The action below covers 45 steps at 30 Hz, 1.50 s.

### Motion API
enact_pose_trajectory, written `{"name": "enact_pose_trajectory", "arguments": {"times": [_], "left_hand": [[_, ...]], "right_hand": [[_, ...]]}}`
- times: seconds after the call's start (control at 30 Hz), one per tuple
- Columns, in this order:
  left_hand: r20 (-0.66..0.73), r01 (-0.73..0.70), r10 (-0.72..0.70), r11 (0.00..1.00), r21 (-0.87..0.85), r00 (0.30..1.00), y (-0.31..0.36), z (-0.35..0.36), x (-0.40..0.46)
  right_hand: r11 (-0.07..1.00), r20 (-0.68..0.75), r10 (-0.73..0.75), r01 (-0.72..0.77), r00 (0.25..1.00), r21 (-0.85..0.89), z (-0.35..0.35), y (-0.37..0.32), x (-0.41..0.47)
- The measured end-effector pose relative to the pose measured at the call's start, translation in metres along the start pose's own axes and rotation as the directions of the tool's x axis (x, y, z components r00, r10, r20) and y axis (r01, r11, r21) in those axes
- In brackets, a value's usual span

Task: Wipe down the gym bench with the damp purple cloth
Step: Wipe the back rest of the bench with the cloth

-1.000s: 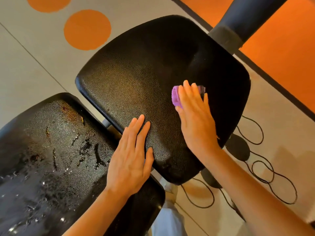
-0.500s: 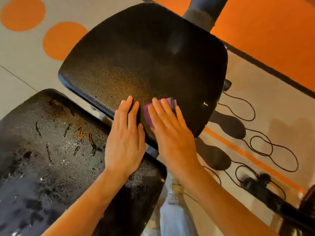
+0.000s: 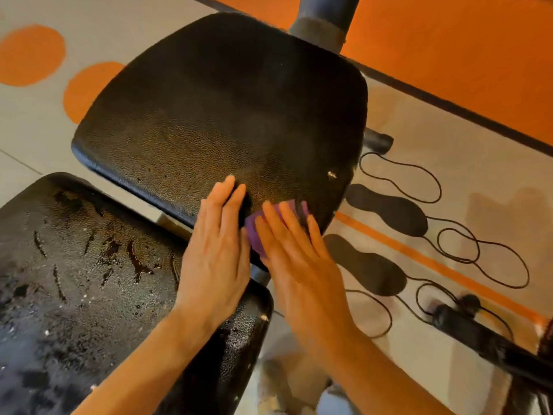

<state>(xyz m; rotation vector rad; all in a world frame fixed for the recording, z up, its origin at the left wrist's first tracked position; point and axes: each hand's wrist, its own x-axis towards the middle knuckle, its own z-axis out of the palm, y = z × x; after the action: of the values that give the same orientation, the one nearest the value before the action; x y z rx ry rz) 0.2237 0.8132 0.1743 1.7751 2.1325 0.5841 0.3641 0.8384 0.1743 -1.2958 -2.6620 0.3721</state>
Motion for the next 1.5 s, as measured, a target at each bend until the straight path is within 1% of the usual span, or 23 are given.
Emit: {"name": "enact_pose_trajectory", "arguments": {"times": [0.07, 0.2, 0.27, 0.37, 0.43, 0.47, 0.57, 0.63, 0.7, 0.77, 0.83, 0.87, 0.93, 1.0, 1.07, 1.13, 1.17, 1.23, 1.3, 1.33, 1.37, 1.47, 1.5], "left_hand": [[0.029, -0.021, 0.022, 0.999, -0.037, 0.999, 0.014, 0.007, -0.002], [0.036, -0.011, 0.014, 0.996, -0.091, 0.999, 0.023, 0.016, 0.000], [0.034, -0.013, 0.017, 0.993, -0.120, 0.999, 0.021, 0.018, 0.001], [0.026, -0.010, 0.014, 0.988, -0.153, 1.000, 0.020, 0.020, -0.001], [0.021, -0.006, 0.010, 0.984, -0.177, 1.000, 0.021, 0.019, -0.001], [0.026, -0.008, 0.013, 0.983, -0.184, 1.000, 0.021, 0.018, 0.000], [0.038, -0.018, 0.025, 0.985, -0.169, 0.999, 0.020, 0.017, 0.000], [0.050, -0.015, 0.022, 0.990, -0.138, 0.999, 0.020, 0.017, -0.001], [0.070, -0.019, 0.029, 0.991, -0.130, 0.997, 0.020, 0.016, -0.002], [0.103, -0.039, 0.055, 0.989, -0.145, 0.993, 0.019, 0.015, -0.003], [0.123, -0.065, 0.082, 0.989, -0.136, 0.989, 0.018, 0.013, -0.003], [0.128, -0.078, 0.093, 0.990, -0.119, 0.987, 0.018, 0.013, -0.002], [0.140, -0.124, 0.136, 0.988, -0.094, 0.981, 0.019, 0.012, 0.001], [0.170, -0.174, 0.194, 0.977, -0.124, 0.966, 0.021, 0.014, 0.004], [0.201, -0.188, 0.224, 0.965, -0.183, 0.954, 0.019, 0.017, 0.006], [0.210, -0.212, 0.250, 0.959, -0.189, 0.945, 0.015, 0.016, 0.006], [0.216, -0.224, 0.258, 0.960, -0.168, 0.942, 0.014, 0.016, 0.007], [0.209, -0.229, 0.250, 0.966, -0.117, 0.945, 0.017, 0.016, 0.008], [0.185, -0.227, 0.238, 0.971, -0.081, 0.953, 0.022, 0.018, 0.008], [0.183, -0.231, 0.239, 0.971, -0.062, 0.954, 0.023, 0.019, 0.008], [0.186, -0.234, 0.239, 0.971, -0.050, 0.953, 0.024, 0.019, 0.008], [0.212, -0.212, 0.227, 0.973, -0.093, 0.951, 0.022, 0.017, 0.009], [0.213, -0.204, 0.224, 0.973, -0.111, 0.951, 0.023, 0.016, 0.009]], "right_hand": [[0.997, -0.005, -0.074, 0.074, 0.997, -0.014, -0.002, 0.031, 0.018], [0.969, -0.048, 0.248, -0.248, 0.968, -0.004, -0.021, 0.093, 0.117], [0.948, -0.100, 0.315, -0.307, 0.944, 0.086, -0.012, 0.080, 0.102], [0.982, -0.136, 0.152, -0.133, 0.979, 0.137, 0.003, 0.031, 0.021], [0.989, -0.069, 0.025, -0.015, 0.997, 0.148, 0.005, 0.040, 0.011], [0.988, -0.088, 0.009, 0.005, 0.996, 0.153, 0.001, 0.057, 0.028], [0.962, -0.151, 0.218, -0.187, 0.964, 0.199, -0.011, 0.103, 0.100], [0.908, -0.174, 0.354, -0.294, 0.919, 0.298, -0.005, 0.098, 0.106], [0.898, -0.241, 0.345, -0.244, 0.907, 0.366, 0.010, 0.062, 0.068], [0.923, -0.299, 0.237, -0.118, 0.924, 0.366, 0.024, 0.024, 0.019], [0.922, -0.345, 0.163, -0.019, 0.924, 0.386, 0.034, 0.024, 0.007], [0.878, -0.366, 0.215, -0.015, 0.905, 0.479, 0.034, 0.033, 0.015], [0.677, -0.330, 0.421, -0.051, 0.845, 0.734, 0.030, 0.044, 0.033], [0.505, -0.311, 0.525, 0.004, 0.793, 0.863, 0.035, 0.030, 0.029], [0.469, -0.347, 0.489, 0.095, 0.800, 0.878, 0.053, -0.001, 0.000], [0.541, -0.434, 0.422, 0.162, 0.796, 0.825, 0.067, -0.020, -0.019], [0.538, -0.447, 0.426, 0.177, 0.787, 0.824, 0.070, -0.018, -0.016], [0.427, -0.385, 0.533, 0.153, 0.754, 0.891, 0.062, 0.000, 0.010], [0.254, -0.266, 0.684, 0.120, 0.680, 0.960, 0.049, 0.024, 0.038], [0.218, -0.255, 0.719, 0.139, 0.646, 0.966, 0.048, 0.029, 0.043], [0.220, -0.266, 0.720, 0.153, 0.641, 0.963, 0.049, 0.026, 0.039], [0.405, -0.371, 0.645, 0.112, 0.668, 0.907, 0.067, -0.017, -0.002], [0.405, -0.362, 0.643, 0.102, 0.675, 0.909, 0.070, -0.028, -0.012]]}}
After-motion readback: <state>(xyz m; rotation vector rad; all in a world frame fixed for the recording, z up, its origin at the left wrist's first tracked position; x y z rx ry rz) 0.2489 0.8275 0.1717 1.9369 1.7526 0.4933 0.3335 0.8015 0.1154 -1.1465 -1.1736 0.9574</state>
